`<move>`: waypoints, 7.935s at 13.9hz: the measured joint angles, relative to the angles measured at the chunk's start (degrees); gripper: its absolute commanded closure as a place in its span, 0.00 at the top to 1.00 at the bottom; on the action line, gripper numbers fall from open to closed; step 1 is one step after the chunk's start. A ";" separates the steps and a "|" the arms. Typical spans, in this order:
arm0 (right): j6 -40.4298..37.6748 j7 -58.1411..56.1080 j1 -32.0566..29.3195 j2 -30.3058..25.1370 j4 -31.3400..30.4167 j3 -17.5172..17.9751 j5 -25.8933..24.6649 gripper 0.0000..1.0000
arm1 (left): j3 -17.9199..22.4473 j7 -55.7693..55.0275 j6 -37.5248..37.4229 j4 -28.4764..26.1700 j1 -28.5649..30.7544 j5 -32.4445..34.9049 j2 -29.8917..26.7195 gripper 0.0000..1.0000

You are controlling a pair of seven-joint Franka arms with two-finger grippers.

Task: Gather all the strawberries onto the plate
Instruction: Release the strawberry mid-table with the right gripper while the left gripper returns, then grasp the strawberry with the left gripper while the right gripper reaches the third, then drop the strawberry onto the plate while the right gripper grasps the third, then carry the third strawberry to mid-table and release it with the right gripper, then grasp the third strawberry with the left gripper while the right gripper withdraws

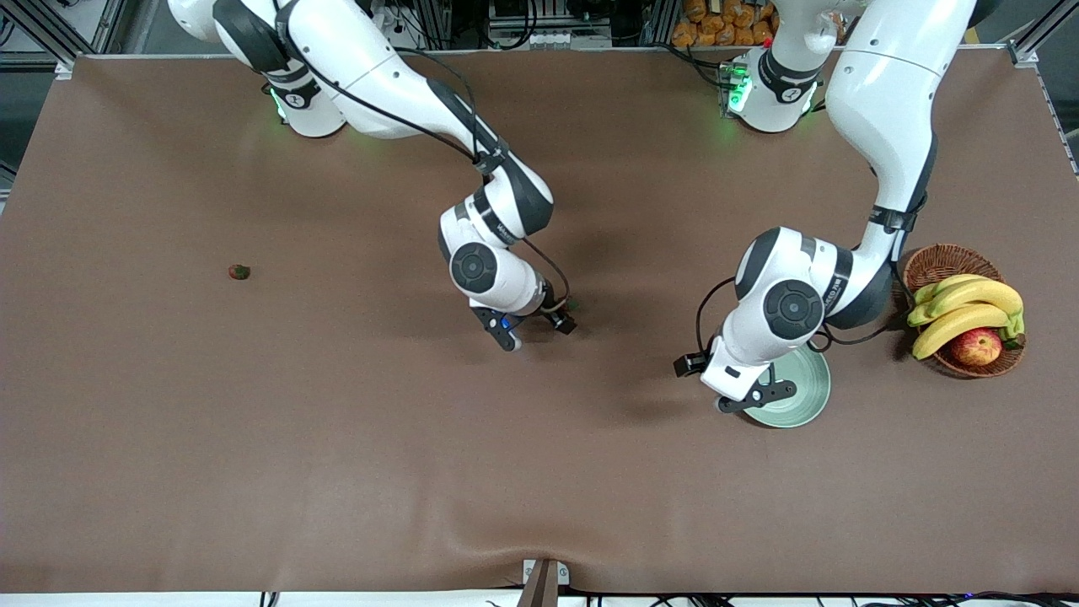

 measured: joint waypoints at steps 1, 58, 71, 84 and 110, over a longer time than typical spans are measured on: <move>-2.74 -0.07 -1.88 -1.18 0.55 -0.16 -0.12 1.00 | -0.05 -1.53 0.00 0.14 -0.78 0.00 0.03 1.00; -10.70 -83.37 -54.11 -31.12 -44.70 5.40 -27.15 0.00 | 1.19 -33.10 12.30 -8.47 14.94 10.84 -0.46 0.64; -25.21 -45.52 -33.84 -32.41 -29.40 6.88 -4.93 0.00 | -4.61 -32.53 13.41 -7.70 14.87 10.87 -2.42 1.00; 11.53 -3.07 -2.11 -11.26 -19.67 6.85 -0.07 0.00 | -7.29 -33.58 12.42 -7.65 14.89 10.87 -3.74 1.00; -30.69 -18.36 -15.85 -18.14 -5.27 -3.76 -0.17 1.00 | -12.36 -42.44 11.22 -4.59 -9.10 10.87 1.62 1.00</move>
